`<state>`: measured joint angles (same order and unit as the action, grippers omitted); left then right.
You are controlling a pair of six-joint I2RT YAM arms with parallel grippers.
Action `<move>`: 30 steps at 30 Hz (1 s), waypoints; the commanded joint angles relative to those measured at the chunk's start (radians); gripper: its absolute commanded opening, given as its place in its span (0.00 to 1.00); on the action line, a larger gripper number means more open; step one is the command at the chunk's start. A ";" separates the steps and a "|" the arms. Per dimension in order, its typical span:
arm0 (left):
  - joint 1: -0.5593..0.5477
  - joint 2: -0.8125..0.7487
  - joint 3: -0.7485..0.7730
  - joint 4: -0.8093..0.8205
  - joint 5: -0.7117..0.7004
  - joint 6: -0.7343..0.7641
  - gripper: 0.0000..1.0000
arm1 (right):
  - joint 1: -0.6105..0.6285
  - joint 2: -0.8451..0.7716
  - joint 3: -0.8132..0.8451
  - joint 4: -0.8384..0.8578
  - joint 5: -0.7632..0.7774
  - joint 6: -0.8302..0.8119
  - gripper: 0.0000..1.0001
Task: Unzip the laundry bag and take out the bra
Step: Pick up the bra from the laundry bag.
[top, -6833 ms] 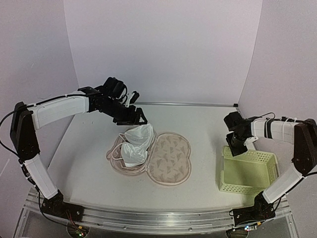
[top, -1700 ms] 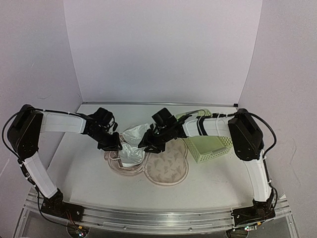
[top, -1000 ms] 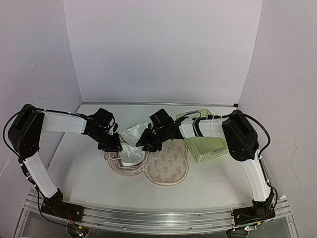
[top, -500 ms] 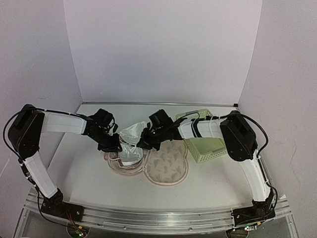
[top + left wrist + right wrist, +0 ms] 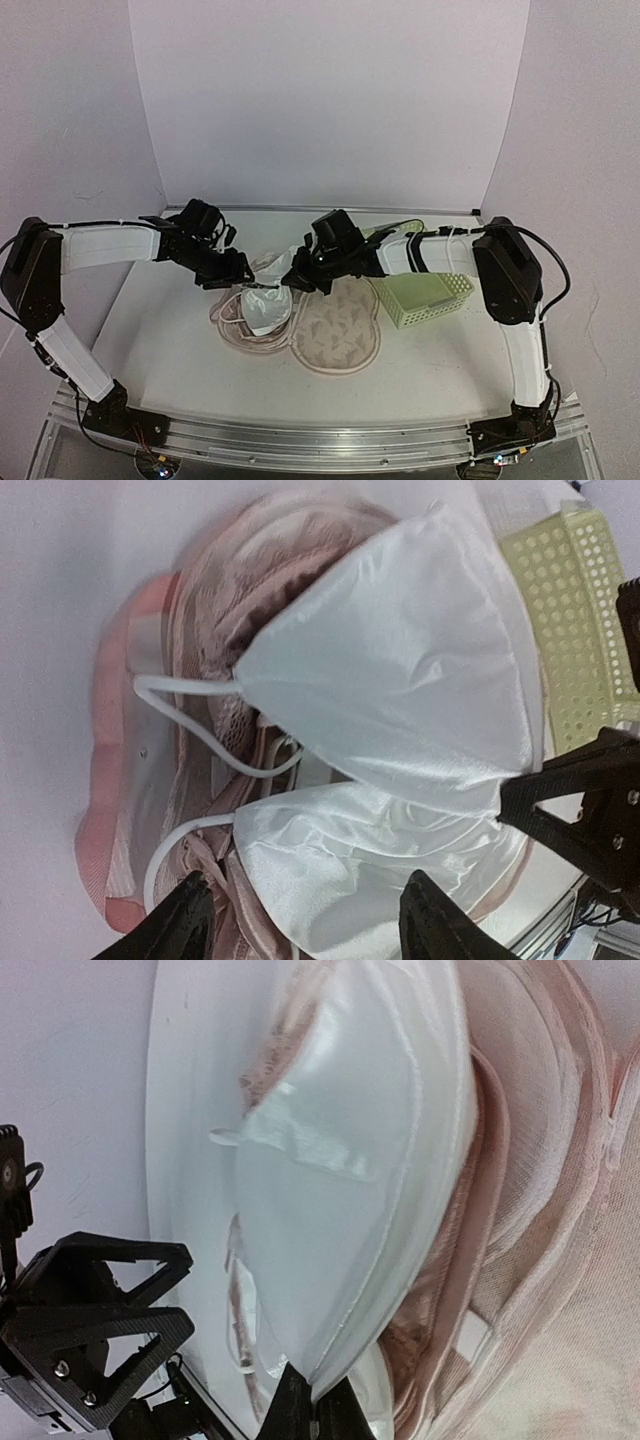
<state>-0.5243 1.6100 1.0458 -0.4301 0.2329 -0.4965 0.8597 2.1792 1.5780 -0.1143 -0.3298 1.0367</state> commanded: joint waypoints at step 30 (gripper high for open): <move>0.003 -0.282 0.249 -0.115 -0.409 0.044 0.76 | -0.190 -0.582 -0.082 -0.056 0.019 -0.239 0.00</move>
<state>-0.5243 1.3270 1.2377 -0.5430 -0.1513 -0.4679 0.7200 1.7031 1.5078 -0.1444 -0.3389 0.8604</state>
